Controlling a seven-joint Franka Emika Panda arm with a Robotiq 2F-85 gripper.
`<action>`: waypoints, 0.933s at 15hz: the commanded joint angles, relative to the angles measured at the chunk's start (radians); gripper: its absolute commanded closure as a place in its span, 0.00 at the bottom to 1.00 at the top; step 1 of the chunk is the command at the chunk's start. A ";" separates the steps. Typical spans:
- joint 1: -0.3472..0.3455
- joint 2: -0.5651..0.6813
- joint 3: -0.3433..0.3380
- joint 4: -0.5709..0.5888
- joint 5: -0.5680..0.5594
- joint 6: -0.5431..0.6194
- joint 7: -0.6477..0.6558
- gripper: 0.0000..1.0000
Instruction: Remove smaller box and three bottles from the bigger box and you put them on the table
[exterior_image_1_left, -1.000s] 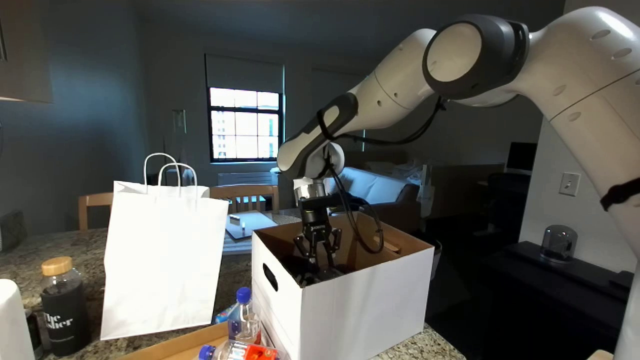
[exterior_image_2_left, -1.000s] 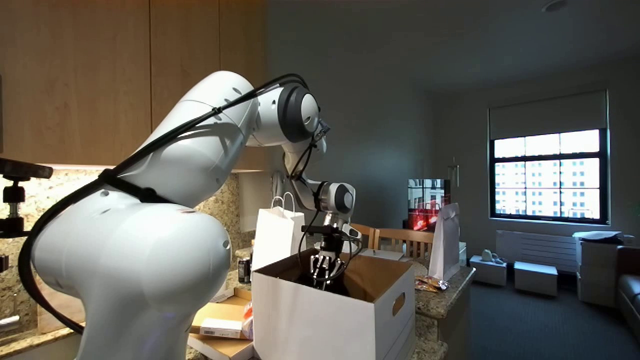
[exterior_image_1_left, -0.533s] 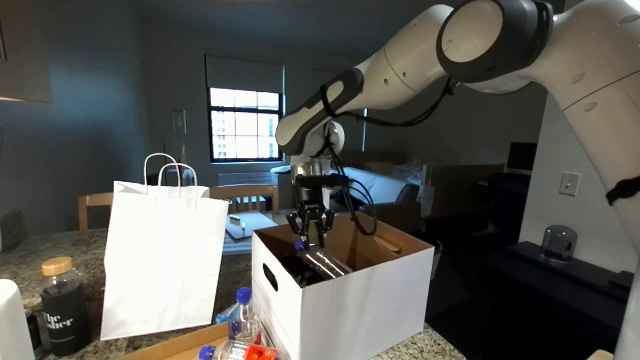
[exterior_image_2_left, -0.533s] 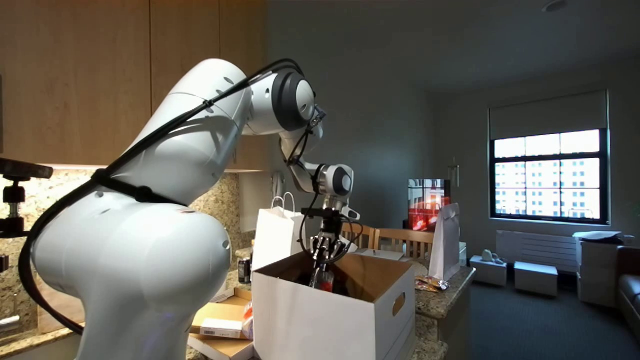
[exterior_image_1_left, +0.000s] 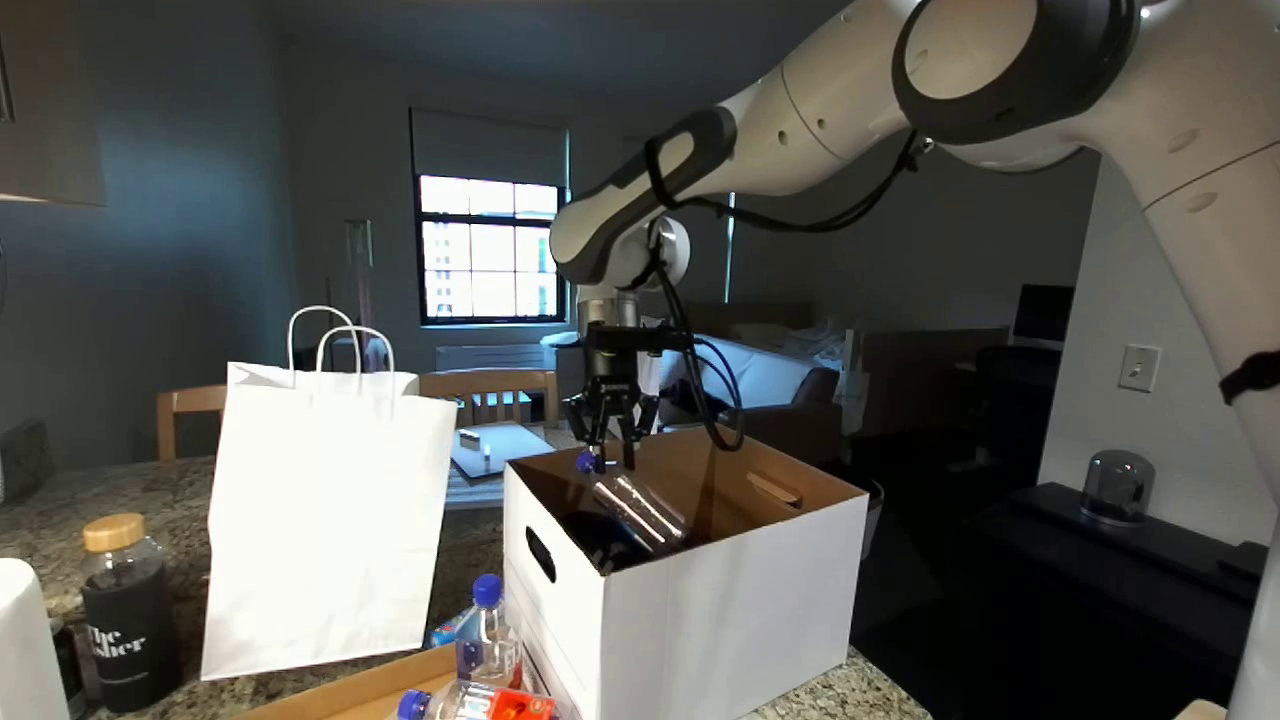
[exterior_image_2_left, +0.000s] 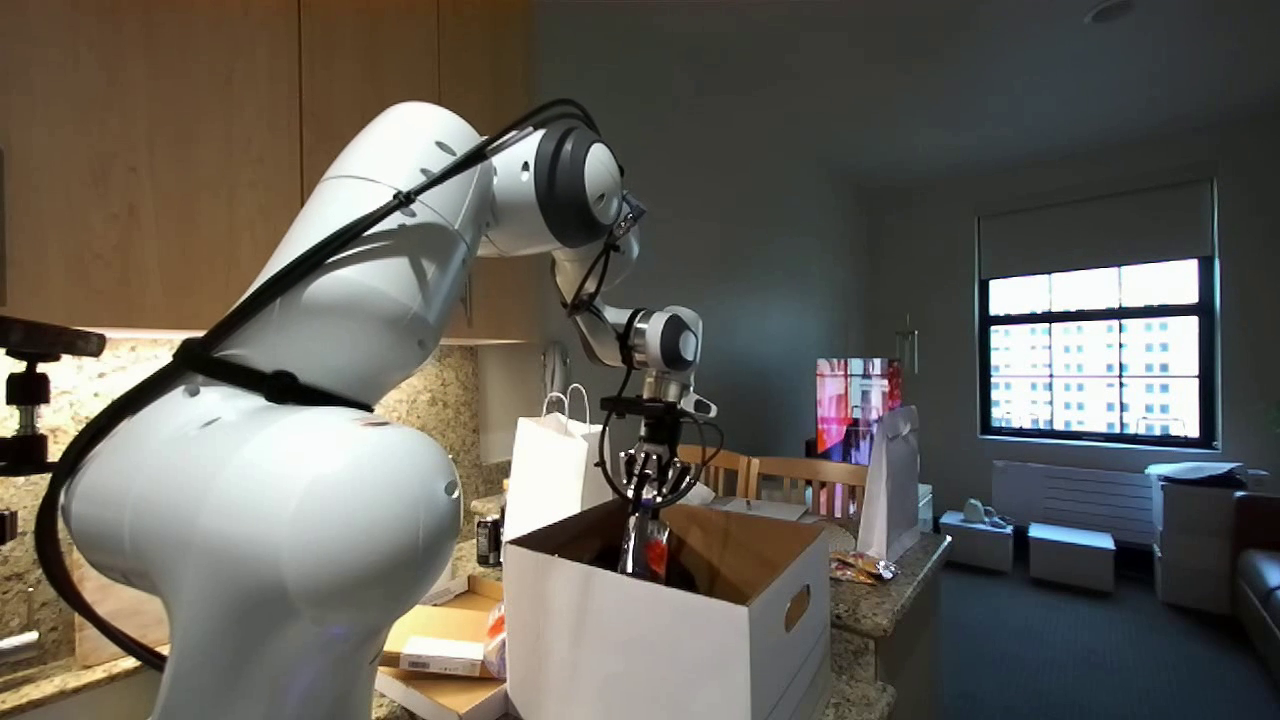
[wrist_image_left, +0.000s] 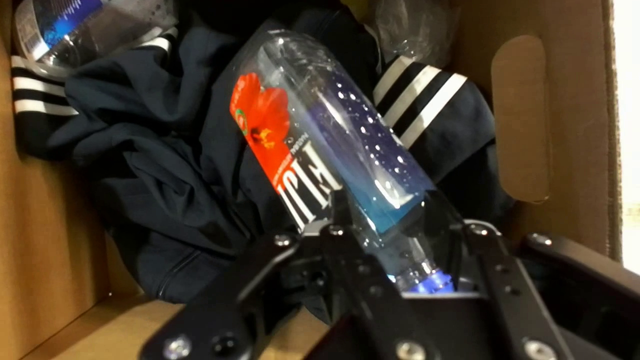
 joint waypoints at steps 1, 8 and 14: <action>-0.001 -0.056 0.016 -0.027 -0.003 0.054 -0.033 0.85; 0.030 -0.118 0.032 -0.033 -0.048 0.189 -0.022 0.85; 0.045 -0.173 0.062 -0.072 -0.032 0.355 -0.036 0.85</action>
